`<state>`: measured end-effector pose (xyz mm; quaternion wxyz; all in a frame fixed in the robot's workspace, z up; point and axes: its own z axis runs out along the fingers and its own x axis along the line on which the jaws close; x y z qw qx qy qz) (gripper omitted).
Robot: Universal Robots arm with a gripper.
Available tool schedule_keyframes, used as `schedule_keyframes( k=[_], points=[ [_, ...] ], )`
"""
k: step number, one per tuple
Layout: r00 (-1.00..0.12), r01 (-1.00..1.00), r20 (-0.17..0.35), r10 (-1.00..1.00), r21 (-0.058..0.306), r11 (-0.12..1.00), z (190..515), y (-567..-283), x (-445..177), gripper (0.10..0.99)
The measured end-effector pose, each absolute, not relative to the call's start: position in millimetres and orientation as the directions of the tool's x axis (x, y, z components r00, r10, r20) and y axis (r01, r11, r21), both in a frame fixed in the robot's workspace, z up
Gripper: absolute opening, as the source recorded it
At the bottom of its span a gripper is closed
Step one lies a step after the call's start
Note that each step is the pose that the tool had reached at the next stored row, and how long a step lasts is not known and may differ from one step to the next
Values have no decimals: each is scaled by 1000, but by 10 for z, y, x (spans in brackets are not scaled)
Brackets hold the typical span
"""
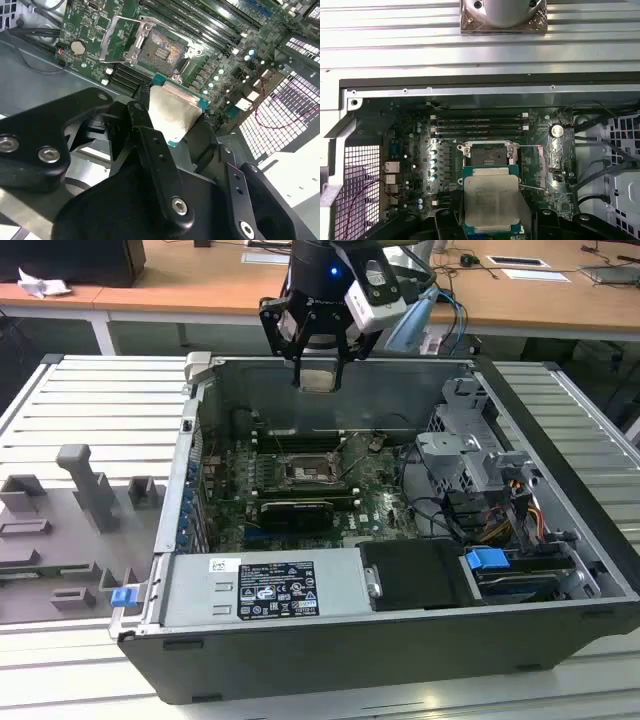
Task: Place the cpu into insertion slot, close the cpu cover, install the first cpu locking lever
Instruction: 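Place the cpu into insertion slot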
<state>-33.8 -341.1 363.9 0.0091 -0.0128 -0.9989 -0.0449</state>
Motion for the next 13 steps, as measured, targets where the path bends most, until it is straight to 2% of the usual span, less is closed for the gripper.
schedule_keyframes(
  k=[2, 9, 13],
  points=[
    [-995, 95, 19, 94, 89, 991, 3637, -3411, -337, 533],
    [-989, 151, 20, 150, 89, 985, 3590, -3412, -338, 533],
    [-962, 271, 20, 271, 89, 958, 3583, -3412, -338, 533]
  ],
)
